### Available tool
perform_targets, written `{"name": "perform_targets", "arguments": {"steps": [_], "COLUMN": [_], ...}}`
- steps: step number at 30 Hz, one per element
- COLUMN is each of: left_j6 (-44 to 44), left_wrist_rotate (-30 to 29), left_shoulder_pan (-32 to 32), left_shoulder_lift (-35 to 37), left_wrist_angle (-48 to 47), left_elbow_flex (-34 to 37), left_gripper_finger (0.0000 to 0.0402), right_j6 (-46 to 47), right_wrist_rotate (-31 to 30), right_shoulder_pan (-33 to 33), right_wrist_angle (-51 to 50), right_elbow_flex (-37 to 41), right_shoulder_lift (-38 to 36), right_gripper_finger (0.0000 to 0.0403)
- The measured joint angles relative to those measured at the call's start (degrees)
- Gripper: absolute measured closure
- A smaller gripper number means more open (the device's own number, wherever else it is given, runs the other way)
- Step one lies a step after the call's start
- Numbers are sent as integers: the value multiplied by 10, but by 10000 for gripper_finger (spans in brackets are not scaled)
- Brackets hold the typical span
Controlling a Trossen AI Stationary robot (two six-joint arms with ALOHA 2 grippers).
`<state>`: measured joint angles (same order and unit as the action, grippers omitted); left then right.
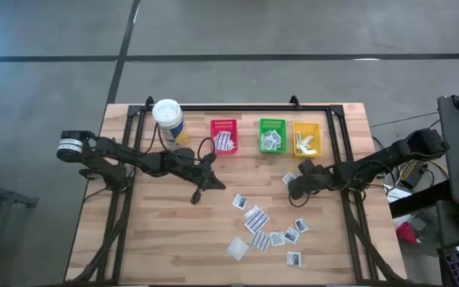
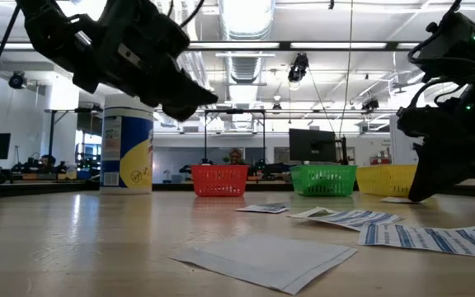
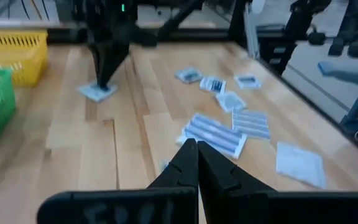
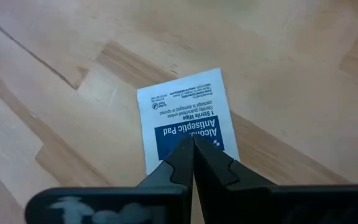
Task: Pick & Place First Aid Supplies
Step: Put the alcohol pad in the green bin
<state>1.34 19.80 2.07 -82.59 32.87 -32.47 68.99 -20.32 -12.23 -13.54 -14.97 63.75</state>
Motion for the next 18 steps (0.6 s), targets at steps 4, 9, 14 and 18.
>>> {"name": "perform_targets", "arguments": {"steps": [4,9,14,18], "left_j6": [-16,-35,-45,-46], "left_wrist_rotate": [-18,-27,-34,-35], "left_shoulder_pan": [-2,-2,-2,-3], "left_shoulder_lift": [-43,-113,-162,-199], "left_wrist_angle": [11,80,98,98], "left_elbow_flex": [-1,-8,-36,-70], "left_gripper_finger": [401,401,401,401], "right_j6": [-2,-3,-18,-20], "right_wrist_rotate": [2,9,14,9], "right_shoulder_pan": [0,0,0,0], "right_wrist_angle": [8,5,4,7], "right_elbow_flex": [4,-4,-25,-45], "right_shoulder_lift": [0,1,13,66], "right_gripper_finger": [394,394,394,394]}}
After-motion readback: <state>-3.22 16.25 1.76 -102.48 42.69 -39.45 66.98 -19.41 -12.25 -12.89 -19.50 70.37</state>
